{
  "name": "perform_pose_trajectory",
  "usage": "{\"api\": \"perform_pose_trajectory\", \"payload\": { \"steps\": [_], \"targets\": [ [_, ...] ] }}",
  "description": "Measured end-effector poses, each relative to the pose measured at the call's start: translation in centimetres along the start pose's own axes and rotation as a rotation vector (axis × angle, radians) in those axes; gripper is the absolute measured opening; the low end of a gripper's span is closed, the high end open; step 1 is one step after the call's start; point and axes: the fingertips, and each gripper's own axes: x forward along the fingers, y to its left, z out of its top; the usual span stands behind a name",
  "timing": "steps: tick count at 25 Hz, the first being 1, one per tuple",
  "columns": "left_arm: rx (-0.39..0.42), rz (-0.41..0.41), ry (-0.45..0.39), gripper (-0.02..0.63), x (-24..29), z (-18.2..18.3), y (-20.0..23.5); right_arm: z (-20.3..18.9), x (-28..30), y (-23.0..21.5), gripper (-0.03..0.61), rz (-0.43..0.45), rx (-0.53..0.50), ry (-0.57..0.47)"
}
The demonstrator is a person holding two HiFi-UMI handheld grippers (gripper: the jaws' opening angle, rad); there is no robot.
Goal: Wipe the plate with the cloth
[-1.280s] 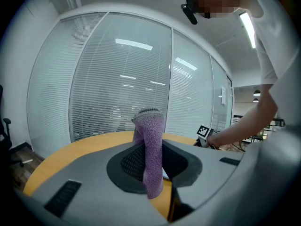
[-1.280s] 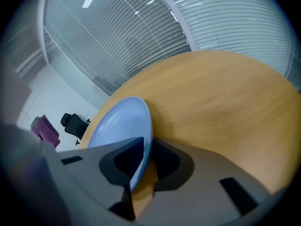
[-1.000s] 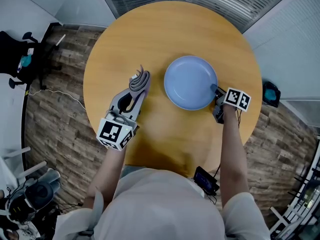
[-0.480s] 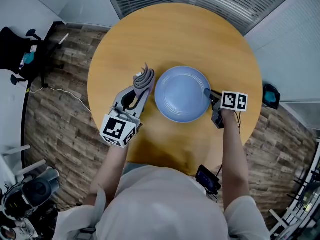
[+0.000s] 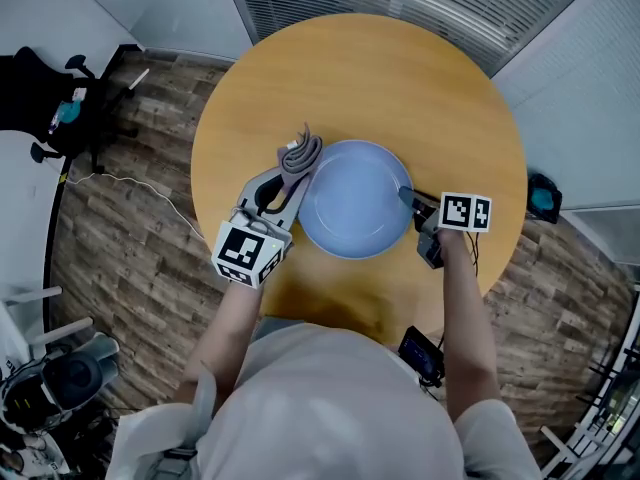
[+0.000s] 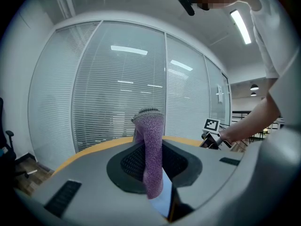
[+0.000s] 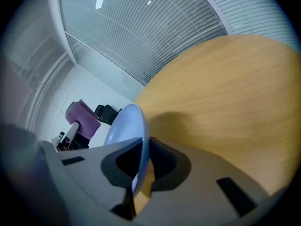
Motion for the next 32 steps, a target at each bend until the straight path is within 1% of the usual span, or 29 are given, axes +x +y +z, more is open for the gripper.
{"api": "perform_pose_trajectory", "payload": {
  "steps": [10,16,23,27,30,32],
  "targets": [
    [0.050,-0.005,-0.002,0.071,-3.2,0.6,-0.8,-2.4,-0.8,5.5,0.037,0.090,0.006,-0.050],
    [0.093,-0.017,0.003,0.071,-4.4,1.3,-1.1,-3.3,-1.3,7.7,0.038,0.093,-0.015,-0.048],
    [0.159,-0.027,0.028,0.071,-4.8,1.6,-1.3,-4.2,-1.8,9.2,0.038,0.107,-0.008,-0.051],
    [0.182,-0.030,0.051,0.071,-4.8,1.5,-1.3,-4.3,-1.9,10.1,0.038,0.104,-0.020,-0.051],
    [0.186,-0.021,0.051,0.071,-4.9,1.7,-1.1,-4.6,-2.0,10.5,0.038,0.100,-0.018,-0.048],
    [0.203,-0.018,0.051,0.071,-5.1,1.9,-1.0,-4.7,-2.1,10.7,0.038,0.096,-0.019,-0.049]
  ]
}}
